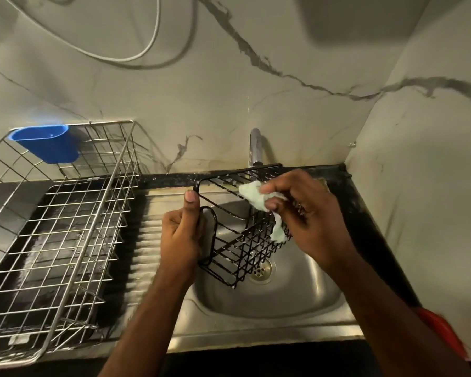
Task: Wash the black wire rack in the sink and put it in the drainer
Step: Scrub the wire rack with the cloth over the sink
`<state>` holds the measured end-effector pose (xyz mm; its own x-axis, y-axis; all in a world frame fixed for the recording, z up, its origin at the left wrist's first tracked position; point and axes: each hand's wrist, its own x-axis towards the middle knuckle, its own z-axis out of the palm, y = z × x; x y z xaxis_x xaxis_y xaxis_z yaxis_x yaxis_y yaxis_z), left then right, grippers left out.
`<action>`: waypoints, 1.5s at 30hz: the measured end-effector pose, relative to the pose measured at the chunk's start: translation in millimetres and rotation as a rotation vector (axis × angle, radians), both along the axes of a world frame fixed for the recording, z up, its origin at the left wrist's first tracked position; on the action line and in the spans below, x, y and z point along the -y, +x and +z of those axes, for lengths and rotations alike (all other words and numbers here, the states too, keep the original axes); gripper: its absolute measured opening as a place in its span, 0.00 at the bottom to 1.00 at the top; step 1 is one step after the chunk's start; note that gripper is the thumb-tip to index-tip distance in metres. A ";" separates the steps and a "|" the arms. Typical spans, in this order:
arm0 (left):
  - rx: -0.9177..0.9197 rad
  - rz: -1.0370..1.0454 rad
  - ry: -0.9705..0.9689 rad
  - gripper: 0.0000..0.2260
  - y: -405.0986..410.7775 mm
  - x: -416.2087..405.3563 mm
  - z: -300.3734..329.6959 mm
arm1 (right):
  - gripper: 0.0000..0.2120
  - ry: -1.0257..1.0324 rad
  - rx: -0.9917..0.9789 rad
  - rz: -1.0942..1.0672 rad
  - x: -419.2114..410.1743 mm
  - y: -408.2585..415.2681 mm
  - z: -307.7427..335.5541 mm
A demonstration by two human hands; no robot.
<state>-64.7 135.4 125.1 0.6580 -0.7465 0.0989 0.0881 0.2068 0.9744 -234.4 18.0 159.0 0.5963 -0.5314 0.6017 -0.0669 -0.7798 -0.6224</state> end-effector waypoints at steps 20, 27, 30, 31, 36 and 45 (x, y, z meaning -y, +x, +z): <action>0.346 -0.040 -0.097 0.27 -3.7 -1.2 16.5 | 0.09 0.115 -0.261 -0.384 104.9 -15.0 -12.5; 0.360 -0.020 -0.108 0.25 -2.6 0.0 14.2 | 0.07 0.213 -0.128 -0.022 65.8 -14.0 18.1; 0.345 -0.013 -0.125 0.26 -2.5 0.1 17.5 | 0.09 0.170 -0.095 -0.189 80.5 -22.0 12.6; 0.346 -0.014 -0.130 0.27 -2.1 0.1 17.9 | 0.10 0.150 -0.136 -0.257 88.2 -25.2 6.9; 0.340 -0.029 -0.164 0.27 1.7 -4.0 17.2 | 0.11 0.100 -0.287 -0.553 113.1 -46.9 -26.7; 0.258 -0.003 -0.221 0.30 3.0 -1.4 10.6 | 0.18 0.958 0.260 -0.211 102.8 -25.9 -42.5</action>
